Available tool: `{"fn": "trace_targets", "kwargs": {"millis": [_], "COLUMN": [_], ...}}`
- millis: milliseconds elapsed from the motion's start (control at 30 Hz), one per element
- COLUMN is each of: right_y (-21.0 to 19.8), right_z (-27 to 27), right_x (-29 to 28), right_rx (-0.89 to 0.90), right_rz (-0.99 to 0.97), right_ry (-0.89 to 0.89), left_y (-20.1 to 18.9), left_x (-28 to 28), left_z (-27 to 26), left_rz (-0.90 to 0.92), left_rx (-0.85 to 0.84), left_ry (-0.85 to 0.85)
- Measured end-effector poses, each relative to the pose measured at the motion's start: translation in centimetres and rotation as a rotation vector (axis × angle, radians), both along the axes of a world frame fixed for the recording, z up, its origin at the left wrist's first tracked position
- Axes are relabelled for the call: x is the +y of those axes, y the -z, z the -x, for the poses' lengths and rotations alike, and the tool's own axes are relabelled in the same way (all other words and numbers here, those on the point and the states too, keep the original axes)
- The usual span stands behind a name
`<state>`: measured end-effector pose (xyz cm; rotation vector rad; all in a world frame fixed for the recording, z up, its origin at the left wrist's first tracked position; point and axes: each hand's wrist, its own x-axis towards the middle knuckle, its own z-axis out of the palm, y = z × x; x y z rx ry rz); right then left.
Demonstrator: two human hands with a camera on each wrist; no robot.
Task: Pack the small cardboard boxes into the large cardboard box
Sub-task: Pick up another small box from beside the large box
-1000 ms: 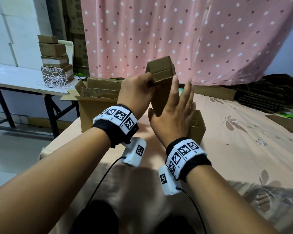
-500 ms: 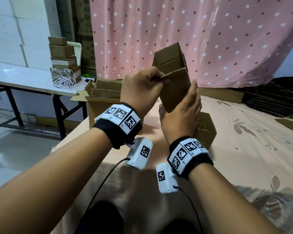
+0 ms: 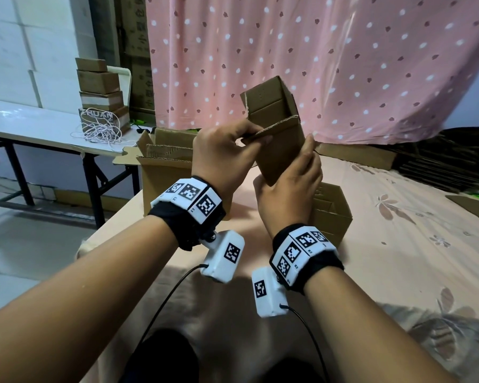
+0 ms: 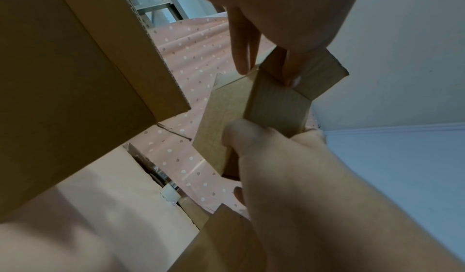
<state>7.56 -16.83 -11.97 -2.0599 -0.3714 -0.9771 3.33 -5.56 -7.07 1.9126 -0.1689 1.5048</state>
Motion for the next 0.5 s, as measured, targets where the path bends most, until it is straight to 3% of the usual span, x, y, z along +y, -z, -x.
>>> {"fn": "trace_targets", "kwargs": {"millis": [367, 500], "right_y": [0.12, -0.18], "right_z": [0.01, 0.29], "right_x": [-0.28, -0.35], "right_rx": [0.103, 0.088], "right_rz": [-0.115, -0.2], "right_ry": [-0.067, -0.101], "left_y": [-0.08, 0.39], "left_x": [-0.09, -0.16], "left_z": [-0.24, 0.33], "left_rz": [-0.073, -0.233], "left_rx": [-0.017, -0.065], "left_ry": [0.153, 0.188]}}
